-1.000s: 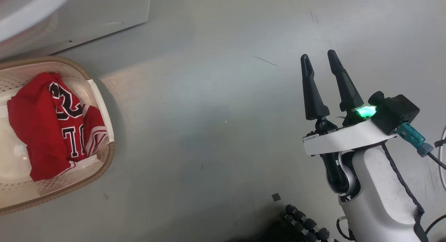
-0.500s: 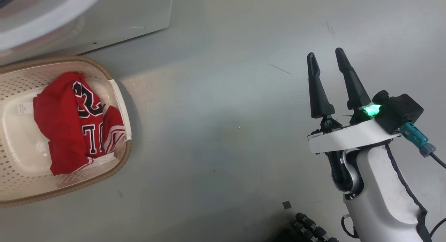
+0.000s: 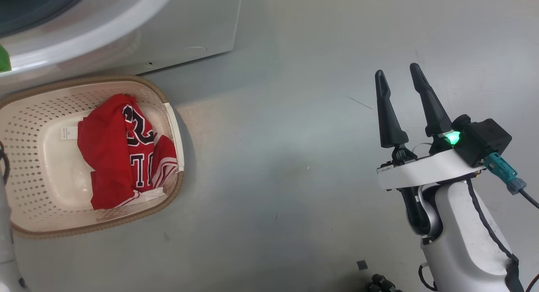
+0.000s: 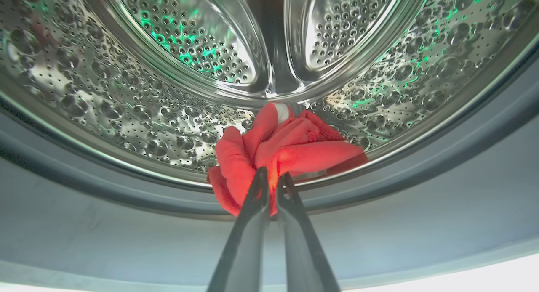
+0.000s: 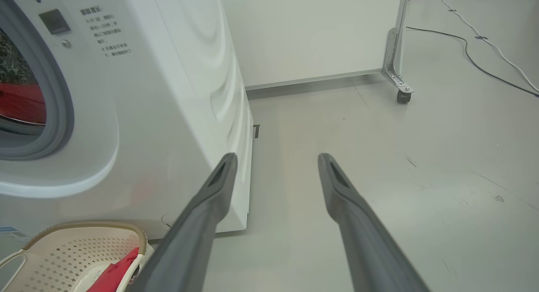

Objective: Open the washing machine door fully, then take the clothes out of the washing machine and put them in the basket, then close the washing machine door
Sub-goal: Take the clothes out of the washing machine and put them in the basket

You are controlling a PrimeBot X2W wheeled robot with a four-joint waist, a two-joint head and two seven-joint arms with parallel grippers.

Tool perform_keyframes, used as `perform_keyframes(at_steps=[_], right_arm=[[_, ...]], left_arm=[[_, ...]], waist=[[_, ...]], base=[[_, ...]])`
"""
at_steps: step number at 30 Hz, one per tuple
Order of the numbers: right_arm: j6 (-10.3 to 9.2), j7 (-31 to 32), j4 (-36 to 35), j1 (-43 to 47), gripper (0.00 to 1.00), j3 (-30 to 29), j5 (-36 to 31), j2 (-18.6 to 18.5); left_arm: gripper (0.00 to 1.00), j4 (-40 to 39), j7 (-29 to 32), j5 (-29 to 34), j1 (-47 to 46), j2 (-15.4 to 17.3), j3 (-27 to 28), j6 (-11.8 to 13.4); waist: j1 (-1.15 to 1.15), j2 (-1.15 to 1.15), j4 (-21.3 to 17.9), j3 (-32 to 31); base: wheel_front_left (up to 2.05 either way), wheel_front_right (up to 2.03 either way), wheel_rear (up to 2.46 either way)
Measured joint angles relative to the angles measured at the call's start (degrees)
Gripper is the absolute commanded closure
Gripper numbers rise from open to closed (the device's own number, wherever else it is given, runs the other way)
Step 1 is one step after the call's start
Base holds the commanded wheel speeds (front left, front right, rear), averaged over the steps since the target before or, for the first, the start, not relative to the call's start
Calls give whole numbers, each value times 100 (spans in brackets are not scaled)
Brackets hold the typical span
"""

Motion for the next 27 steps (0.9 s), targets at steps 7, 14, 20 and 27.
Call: perform_keyframes(at_steps=[7,14,20,27], right_arm=[[0,0,26,183,0,-120,-108,-1],[0,0,55,361,0,-177,-288,-2],[0,0,68,549,0,-177,-417,-33],[1,0,78,705,0,-145,-528,-60]], left_arm=[[100,-193,-634,-56,393,-334,12,23],[100,-375,-1201,-65,812,-605,-2,49],[100,-515,-1617,-65,1151,-870,-136,55],[100,-698,-2018,-65,1469,-1071,-261,55]], waist=[[0,0,188,-264],[0,0,357,-567],[0,0,514,-826],[0,0,732,-1129]], base=[[0,0,0],[0,0,0],[0,0,0],[0,0,0]])
